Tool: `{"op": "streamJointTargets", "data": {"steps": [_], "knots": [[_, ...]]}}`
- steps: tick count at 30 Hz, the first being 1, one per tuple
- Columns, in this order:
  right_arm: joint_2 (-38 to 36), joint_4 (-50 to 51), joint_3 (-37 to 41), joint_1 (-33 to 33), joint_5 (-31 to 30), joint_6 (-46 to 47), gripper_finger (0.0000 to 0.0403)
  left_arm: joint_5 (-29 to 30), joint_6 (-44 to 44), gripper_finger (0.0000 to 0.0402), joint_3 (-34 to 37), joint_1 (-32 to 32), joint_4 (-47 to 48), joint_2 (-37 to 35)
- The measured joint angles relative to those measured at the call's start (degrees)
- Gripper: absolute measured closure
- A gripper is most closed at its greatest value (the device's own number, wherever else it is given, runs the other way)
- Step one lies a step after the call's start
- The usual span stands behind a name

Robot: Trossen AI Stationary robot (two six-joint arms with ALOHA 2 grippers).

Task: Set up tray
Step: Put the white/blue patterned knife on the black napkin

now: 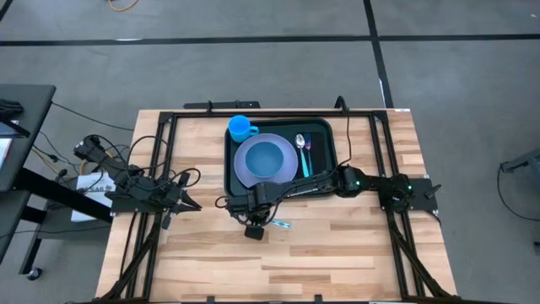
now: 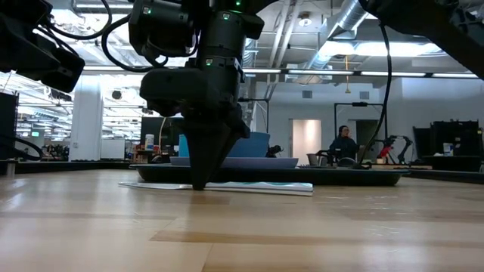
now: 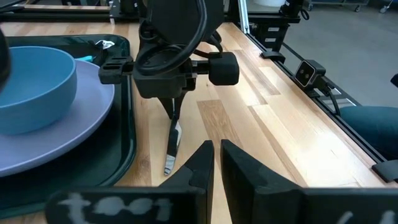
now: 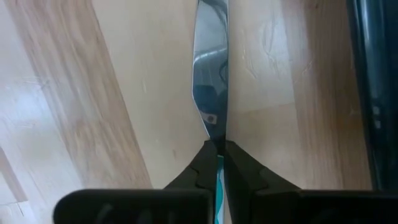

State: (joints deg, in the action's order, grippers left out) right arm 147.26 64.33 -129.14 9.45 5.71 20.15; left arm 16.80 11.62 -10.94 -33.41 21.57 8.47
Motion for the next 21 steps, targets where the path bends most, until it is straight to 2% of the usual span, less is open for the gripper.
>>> {"op": "streamJointTargets", "data": {"steps": [21], "knots": [[0.72,4.26,-5.66,0.37,0.81,0.87,0.0400,0.01,0.02,0.0387,-0.02,0.00,0.29,0.01]]}}
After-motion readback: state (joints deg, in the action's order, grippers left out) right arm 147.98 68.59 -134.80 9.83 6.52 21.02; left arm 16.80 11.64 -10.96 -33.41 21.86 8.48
